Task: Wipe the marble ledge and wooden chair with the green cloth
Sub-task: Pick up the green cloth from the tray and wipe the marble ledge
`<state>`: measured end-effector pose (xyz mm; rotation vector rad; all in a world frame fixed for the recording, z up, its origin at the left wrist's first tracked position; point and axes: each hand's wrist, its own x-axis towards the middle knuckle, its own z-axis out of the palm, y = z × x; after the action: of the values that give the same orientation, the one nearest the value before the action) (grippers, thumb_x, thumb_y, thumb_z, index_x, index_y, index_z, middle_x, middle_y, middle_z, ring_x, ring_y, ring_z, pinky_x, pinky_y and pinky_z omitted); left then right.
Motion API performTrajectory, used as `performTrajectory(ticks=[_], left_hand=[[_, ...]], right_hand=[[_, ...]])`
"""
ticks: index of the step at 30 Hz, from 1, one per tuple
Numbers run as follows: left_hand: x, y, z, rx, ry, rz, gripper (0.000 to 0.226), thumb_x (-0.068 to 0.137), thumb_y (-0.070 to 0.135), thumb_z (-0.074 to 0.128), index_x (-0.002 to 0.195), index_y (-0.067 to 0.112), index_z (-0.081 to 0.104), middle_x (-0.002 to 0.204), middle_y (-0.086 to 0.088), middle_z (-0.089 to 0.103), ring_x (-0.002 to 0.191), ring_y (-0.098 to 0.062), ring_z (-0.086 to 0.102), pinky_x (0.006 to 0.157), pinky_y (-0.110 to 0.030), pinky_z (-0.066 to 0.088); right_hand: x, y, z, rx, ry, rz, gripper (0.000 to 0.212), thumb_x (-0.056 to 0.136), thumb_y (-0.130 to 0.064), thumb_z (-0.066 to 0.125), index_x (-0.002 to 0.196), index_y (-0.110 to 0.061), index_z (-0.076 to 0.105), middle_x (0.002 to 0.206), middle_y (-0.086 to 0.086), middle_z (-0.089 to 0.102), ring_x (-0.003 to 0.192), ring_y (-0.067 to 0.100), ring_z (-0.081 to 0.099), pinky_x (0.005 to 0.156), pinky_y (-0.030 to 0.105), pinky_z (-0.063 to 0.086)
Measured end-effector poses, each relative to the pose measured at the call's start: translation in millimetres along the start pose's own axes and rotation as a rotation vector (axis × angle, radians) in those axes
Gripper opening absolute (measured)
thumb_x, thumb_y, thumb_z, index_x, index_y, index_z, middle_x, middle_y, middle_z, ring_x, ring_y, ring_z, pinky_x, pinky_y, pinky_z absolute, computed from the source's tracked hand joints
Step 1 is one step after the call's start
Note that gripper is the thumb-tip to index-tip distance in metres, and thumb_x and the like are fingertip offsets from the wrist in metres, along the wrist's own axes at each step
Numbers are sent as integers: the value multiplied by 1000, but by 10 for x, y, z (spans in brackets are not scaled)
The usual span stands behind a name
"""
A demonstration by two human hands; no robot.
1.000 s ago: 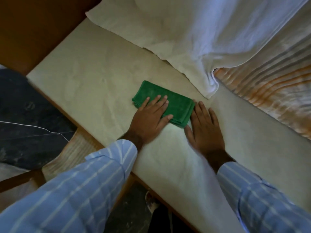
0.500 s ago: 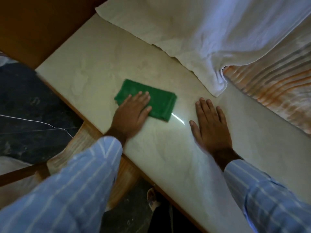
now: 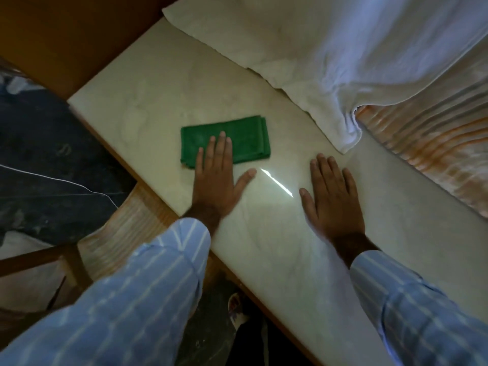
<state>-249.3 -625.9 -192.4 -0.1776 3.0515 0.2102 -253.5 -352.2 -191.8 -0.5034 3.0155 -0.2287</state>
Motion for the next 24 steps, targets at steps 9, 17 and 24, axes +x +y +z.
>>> performTrajectory(ticks=[9, 17, 24], left_hand=[[-361, 82, -101, -117, -37, -2, 79, 101, 65, 18, 160, 12, 23, 170, -3, 15, 156, -22, 12, 126, -45, 10], [-185, -136, -404, -151, 113, -571, 75, 100, 42, 52, 157, 4, 23, 152, -16, 40, 138, -35, 39, 107, -50, 38], [99, -288, -503, -530, -32, -791, 45, 84, 30, 74, 118, 2, 66, 121, -20, 70, 114, -37, 65, 91, -38, 52]], right_hand=[[-14, 6, -27, 21, 0, -9, 70, 108, -48, 31, 168, -11, 26, 177, 12, 23, 165, 29, 20, 133, 52, 18], [384, -316, -92, 251, 99, -8, 58, 106, -56, 45, 138, -9, 59, 134, 11, 58, 125, 30, 52, 106, 43, 43], [1025, -947, -161, 649, -96, 237, 40, 89, -47, 74, 88, -7, 73, 91, 13, 69, 85, 33, 66, 67, 33, 40]])
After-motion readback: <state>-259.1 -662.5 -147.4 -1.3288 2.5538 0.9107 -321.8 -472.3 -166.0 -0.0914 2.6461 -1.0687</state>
